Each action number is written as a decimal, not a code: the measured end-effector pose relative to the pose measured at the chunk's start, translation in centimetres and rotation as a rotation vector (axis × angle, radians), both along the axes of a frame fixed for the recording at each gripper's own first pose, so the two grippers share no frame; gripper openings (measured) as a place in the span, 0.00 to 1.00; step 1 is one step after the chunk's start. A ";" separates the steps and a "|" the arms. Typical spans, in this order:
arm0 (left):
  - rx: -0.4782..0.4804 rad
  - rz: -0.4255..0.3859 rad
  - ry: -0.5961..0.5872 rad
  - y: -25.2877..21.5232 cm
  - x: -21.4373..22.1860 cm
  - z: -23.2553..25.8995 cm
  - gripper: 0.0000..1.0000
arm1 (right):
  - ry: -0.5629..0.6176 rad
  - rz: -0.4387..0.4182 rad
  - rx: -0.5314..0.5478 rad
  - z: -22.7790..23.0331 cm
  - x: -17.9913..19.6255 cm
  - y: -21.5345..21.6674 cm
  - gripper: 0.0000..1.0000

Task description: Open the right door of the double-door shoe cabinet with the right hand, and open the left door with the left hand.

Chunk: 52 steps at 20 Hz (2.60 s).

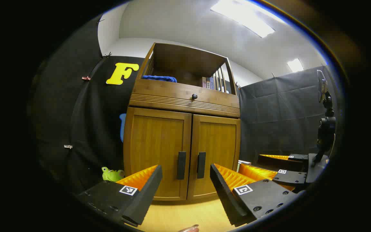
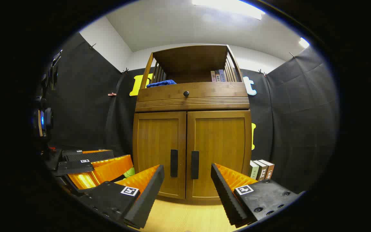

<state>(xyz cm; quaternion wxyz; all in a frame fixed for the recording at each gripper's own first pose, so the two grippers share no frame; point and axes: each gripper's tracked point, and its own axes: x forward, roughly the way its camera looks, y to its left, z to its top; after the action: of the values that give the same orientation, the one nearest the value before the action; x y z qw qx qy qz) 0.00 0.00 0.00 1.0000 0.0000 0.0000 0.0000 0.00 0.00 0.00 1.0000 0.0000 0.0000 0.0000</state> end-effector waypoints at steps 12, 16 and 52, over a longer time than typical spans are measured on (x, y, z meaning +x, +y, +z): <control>0.004 -0.022 0.033 -0.1 0.5 -1.0 0.93 | 0.003 -0.006 -0.010 -0.3 0.3 -0.2 0.93; -0.007 -0.014 0.006 0.3 0.4 -0.3 0.93 | 0.003 -0.006 -0.011 -0.3 0.4 -0.1 0.93; -0.053 0.003 -0.022 6.9 1.2 -1.9 0.93 | 0.087 -0.074 -0.041 -11.1 20.3 -1.9 0.84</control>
<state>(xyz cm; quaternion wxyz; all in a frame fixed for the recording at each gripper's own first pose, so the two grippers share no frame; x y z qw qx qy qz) 1.19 6.93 -1.95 0.9996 -0.0265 -0.0112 0.0017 20.29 -1.91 -11.11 0.9981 -0.0207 0.0437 -0.0372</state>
